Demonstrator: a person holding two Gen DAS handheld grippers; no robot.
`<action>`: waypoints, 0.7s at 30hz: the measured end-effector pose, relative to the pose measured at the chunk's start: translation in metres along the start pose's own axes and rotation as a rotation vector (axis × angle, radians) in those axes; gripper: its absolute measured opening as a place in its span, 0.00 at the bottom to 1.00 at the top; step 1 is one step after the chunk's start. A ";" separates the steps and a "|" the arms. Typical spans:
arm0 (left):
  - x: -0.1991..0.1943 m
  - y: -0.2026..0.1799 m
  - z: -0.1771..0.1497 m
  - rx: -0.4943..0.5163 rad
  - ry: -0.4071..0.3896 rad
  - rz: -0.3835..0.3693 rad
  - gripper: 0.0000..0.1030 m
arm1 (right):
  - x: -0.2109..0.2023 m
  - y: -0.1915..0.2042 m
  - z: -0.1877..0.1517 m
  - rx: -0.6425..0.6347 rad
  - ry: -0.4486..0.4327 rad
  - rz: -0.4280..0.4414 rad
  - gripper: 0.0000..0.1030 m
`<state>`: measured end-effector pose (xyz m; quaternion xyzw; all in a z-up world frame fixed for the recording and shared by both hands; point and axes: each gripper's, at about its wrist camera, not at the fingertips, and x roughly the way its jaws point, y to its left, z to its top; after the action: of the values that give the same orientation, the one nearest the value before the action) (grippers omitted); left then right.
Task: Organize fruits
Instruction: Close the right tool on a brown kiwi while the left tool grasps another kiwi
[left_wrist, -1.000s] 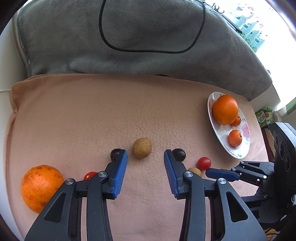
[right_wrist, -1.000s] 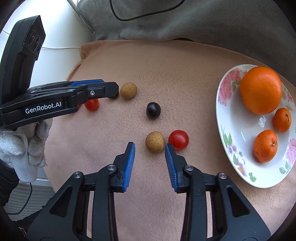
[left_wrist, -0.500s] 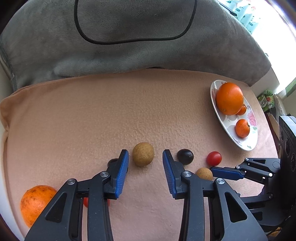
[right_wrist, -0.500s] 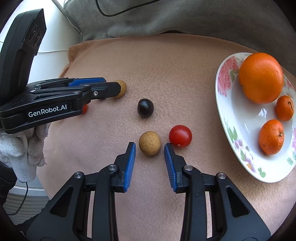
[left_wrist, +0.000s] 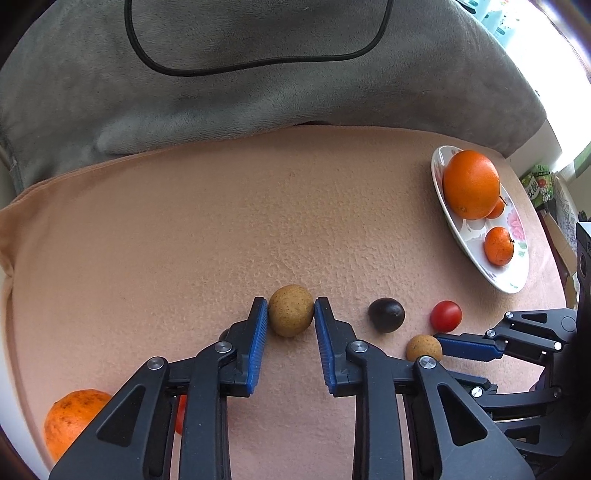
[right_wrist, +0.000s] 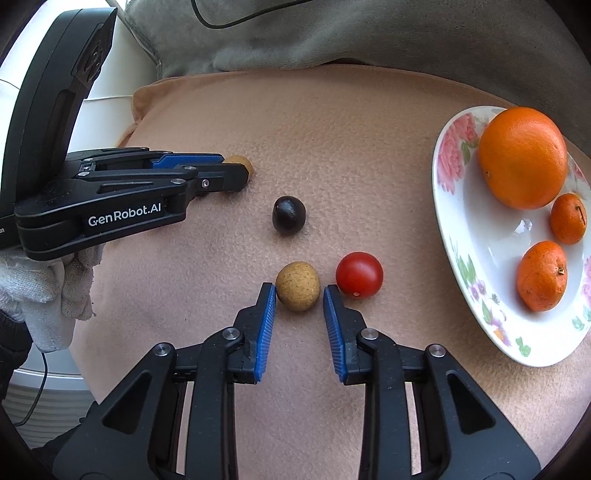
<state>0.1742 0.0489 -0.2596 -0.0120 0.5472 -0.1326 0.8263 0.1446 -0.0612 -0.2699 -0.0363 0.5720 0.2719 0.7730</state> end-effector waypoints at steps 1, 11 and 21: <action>-0.001 -0.001 -0.001 -0.001 -0.002 0.001 0.24 | -0.001 0.000 0.000 0.001 -0.001 0.001 0.25; -0.016 0.014 -0.006 -0.036 -0.012 -0.017 0.24 | -0.009 -0.004 -0.005 0.012 -0.011 0.026 0.25; -0.034 0.016 -0.008 -0.067 -0.037 -0.020 0.23 | -0.029 -0.006 -0.005 -0.006 -0.028 0.056 0.25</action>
<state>0.1581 0.0736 -0.2344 -0.0475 0.5359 -0.1221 0.8341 0.1367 -0.0792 -0.2469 -0.0189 0.5612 0.2958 0.7728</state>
